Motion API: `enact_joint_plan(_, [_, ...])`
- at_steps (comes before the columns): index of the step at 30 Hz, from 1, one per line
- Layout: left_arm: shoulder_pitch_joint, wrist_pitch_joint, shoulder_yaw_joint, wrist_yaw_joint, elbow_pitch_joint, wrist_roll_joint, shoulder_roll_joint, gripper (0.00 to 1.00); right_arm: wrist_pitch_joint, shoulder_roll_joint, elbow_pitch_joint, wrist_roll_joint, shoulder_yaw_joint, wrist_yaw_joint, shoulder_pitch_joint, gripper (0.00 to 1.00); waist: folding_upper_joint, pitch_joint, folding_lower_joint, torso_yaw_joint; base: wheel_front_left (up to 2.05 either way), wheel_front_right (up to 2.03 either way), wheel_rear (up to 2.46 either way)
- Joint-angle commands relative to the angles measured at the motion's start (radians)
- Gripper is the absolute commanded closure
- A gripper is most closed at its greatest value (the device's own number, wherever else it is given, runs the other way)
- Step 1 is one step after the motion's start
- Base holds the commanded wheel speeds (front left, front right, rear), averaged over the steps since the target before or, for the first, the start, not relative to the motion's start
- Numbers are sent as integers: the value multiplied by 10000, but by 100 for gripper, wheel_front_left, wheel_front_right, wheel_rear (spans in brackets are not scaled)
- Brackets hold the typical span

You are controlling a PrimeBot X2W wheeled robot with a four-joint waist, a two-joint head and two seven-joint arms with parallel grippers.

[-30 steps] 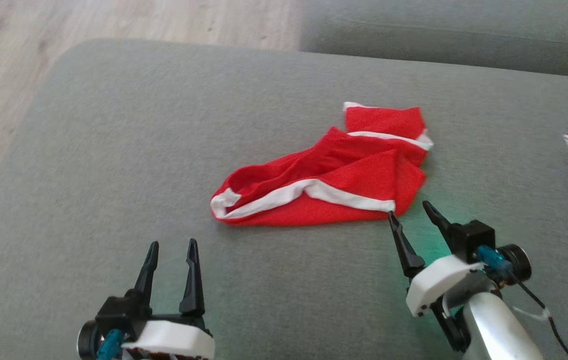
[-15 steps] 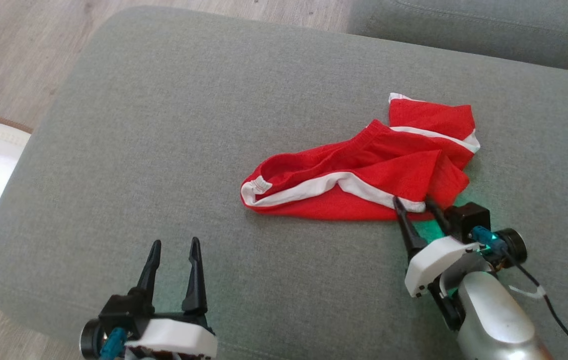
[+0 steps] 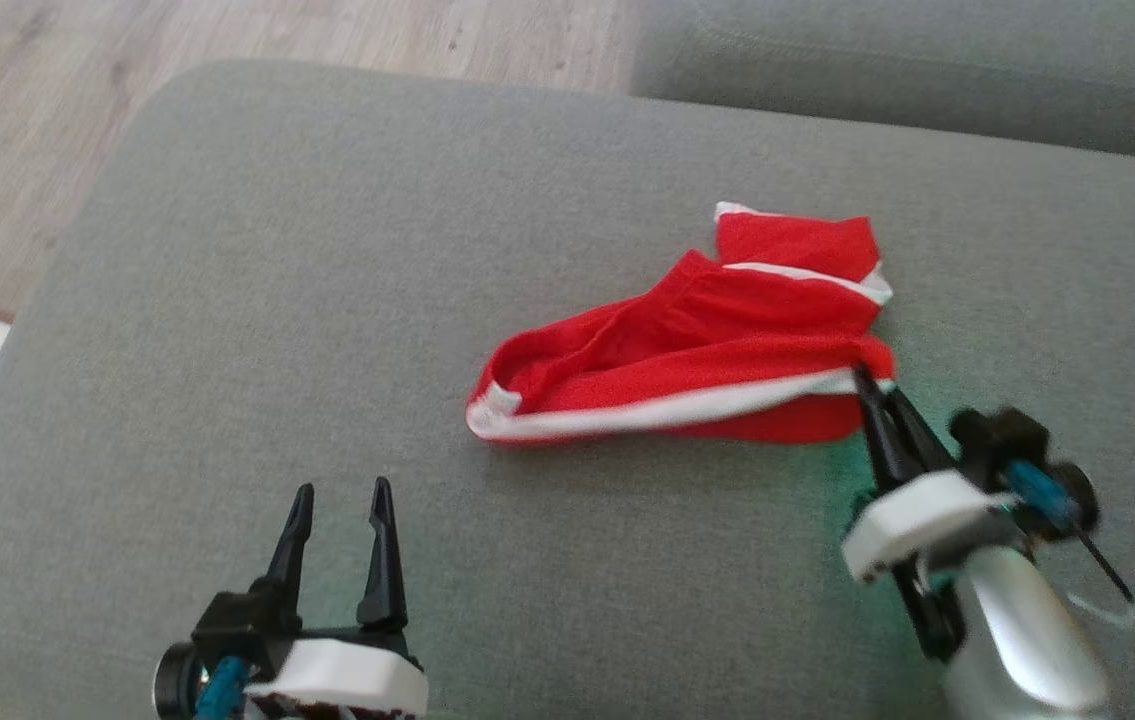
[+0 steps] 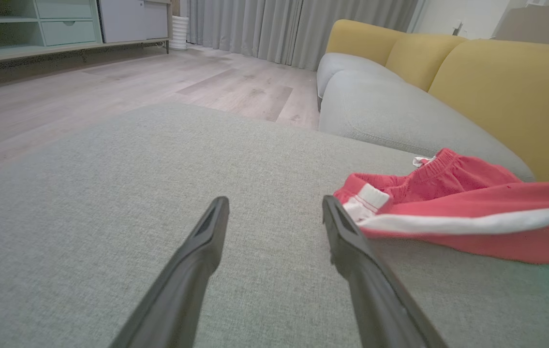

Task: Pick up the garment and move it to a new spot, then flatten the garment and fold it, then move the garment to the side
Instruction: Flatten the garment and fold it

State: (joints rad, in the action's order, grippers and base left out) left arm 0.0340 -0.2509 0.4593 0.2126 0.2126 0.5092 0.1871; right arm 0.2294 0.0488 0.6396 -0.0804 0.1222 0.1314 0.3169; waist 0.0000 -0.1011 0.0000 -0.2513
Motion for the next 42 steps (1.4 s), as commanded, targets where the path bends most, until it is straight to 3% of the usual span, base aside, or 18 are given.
enact_joint_plan(1, [144,-101,-346,51,-284,-70,110,0,120,14,-439,122,10,-7,-245,100,0,170,0,152,0,0,0])
enact_joint_plan(10, [-92,-101,-370,84,-384,1,212,0,-677,14,-2918,528,-1737,-7,-2270,100,0,521,0,507,0,0,0])
enact_joint_plan(15, [-93,-101,-360,82,-432,35,244,0,-1036,14,-3157,551,-1979,-7,-2763,100,0,474,0,598,0,0,0])
enact_joint_plan(16, [-79,-101,-362,83,-442,37,252,0,-1004,14,-3103,616,-2004,-7,-2777,85,0,457,0,612,0,0,0])
enact_joint_plan(18, [-30,-102,-347,80,-460,32,266,0,-892,14,-2840,634,-2077,-7,-2772,0,0,428,0,641,0,0,0])
enact_joint_plan(26, [-72,-102,-272,50,-512,40,319,0,-548,14,-2657,684,-2342,-7,-2914,0,0,731,0,748,0,0,0])
enact_joint_plan(42, [-282,-10,136,-89,-660,61,278,0,-617,14,-4079,191,-1641,-7,-3462,0,0,1367,0,1046,0,0,0])
